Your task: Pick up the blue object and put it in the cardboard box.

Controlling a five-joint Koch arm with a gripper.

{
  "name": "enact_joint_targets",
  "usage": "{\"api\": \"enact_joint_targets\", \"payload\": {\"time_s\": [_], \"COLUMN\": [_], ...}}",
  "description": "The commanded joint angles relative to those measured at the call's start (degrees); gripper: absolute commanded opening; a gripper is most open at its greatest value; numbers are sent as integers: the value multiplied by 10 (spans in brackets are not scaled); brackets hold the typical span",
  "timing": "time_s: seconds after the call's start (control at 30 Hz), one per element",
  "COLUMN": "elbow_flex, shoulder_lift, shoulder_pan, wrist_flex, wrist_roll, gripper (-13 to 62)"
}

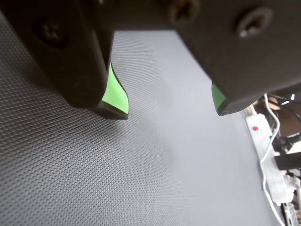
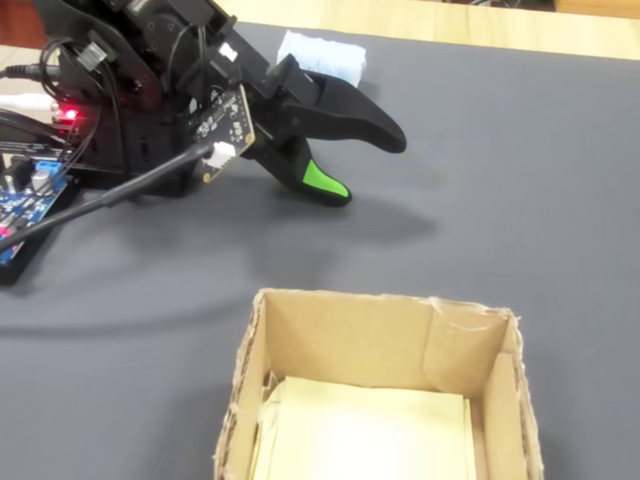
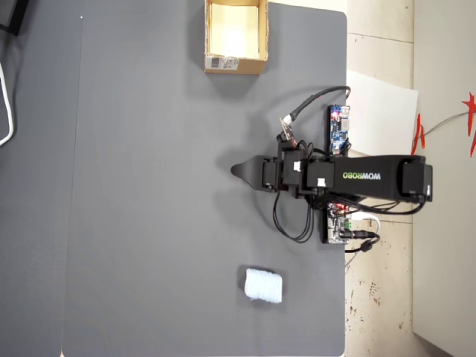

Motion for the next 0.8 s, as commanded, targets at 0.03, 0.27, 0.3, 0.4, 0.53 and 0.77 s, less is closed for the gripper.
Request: {"api": "enact_joint_targets", "payload": {"time_s": [0.03,0.27,0.3,0.4,0.53,0.77], "elbow_flex": [20,20,20,20,20,19], "shoulder_lift": [49,49,49,49,48,49], "shoulder_pan": [0,2,2,4,4,4], "wrist_flex": [22,21,21,21,20,18], "wrist_roll": [-2,-1,-1,-1,1,5], "gripper": [337,337,337,337,337,335]}}
